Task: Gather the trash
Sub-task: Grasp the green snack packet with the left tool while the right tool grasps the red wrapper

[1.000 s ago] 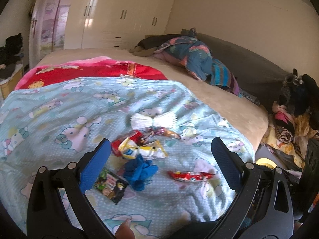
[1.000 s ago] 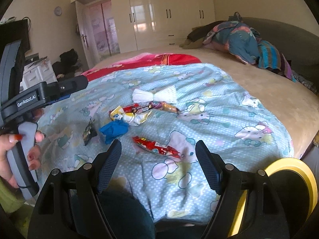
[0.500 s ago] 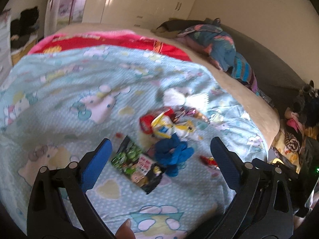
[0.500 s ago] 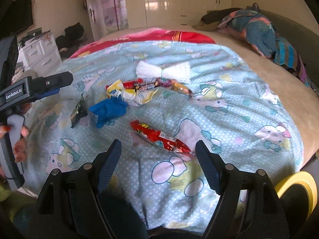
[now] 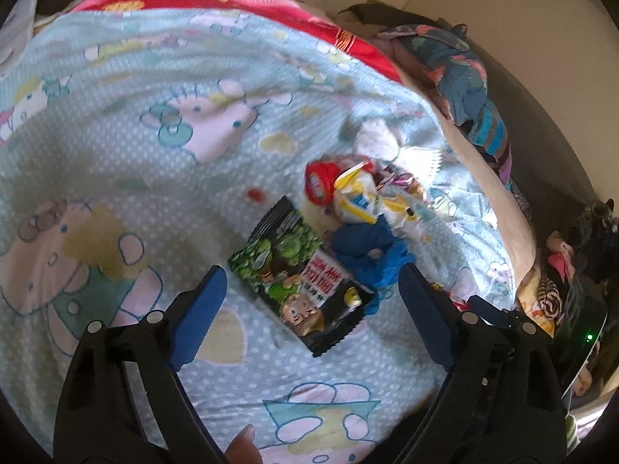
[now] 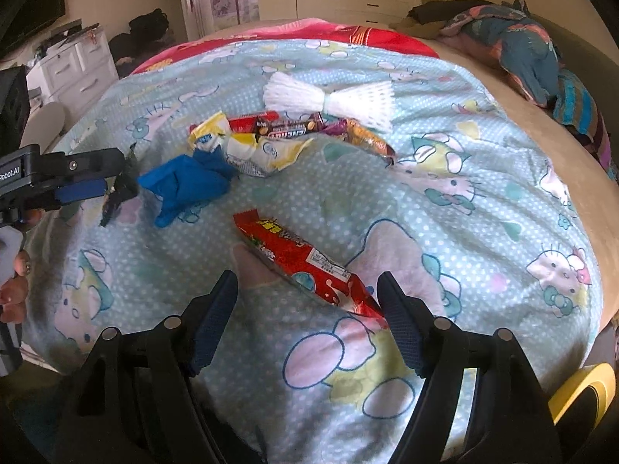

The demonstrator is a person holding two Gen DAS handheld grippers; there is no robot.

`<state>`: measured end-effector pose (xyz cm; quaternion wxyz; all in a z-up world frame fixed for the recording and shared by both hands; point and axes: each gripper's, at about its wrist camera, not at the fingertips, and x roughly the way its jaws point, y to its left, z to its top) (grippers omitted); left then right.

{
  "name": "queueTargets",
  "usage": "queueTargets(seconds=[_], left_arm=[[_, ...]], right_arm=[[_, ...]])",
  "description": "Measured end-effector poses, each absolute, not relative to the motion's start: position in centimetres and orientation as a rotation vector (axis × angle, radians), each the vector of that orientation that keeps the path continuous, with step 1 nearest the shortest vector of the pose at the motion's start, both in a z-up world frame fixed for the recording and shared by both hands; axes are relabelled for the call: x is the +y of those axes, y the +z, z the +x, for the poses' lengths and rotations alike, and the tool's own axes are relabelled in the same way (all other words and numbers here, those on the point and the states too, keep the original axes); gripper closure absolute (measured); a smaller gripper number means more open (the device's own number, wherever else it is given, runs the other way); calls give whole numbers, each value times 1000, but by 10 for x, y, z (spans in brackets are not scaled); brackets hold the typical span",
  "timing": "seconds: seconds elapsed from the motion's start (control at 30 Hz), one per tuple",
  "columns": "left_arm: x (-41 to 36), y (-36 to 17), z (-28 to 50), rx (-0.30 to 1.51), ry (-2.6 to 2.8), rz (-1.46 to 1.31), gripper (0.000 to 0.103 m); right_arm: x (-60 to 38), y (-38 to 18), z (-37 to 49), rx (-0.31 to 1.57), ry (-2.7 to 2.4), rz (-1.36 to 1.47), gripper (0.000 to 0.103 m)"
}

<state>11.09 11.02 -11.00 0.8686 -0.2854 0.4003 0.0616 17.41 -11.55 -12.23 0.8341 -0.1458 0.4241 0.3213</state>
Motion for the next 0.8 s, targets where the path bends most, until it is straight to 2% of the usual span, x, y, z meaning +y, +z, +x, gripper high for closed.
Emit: queueTargets(seconds=[0.1,0.2,0.33,0.4,0.47,0.8], left_arm=[[111,-118,111,856,135,-606,24],[111,-122,110,860,139,-609,28],[114,-123,110,857,147,-623,40],[117,-124,109,856,154,-633,49],[117,-124,109,857,155,-638,59],[116,-118,107,842,140,-632,78]], right_arm=[[-114,-129,176,917,681,-303,40],[-114,-132,178,926,688,-280,54],[-118,-132,177,924,686,-245,73],[-122,-131,176,921,681,-225,78],[-125,-129,174,915,677,-206,81],[-138,-117,163,863,656,-161,86]])
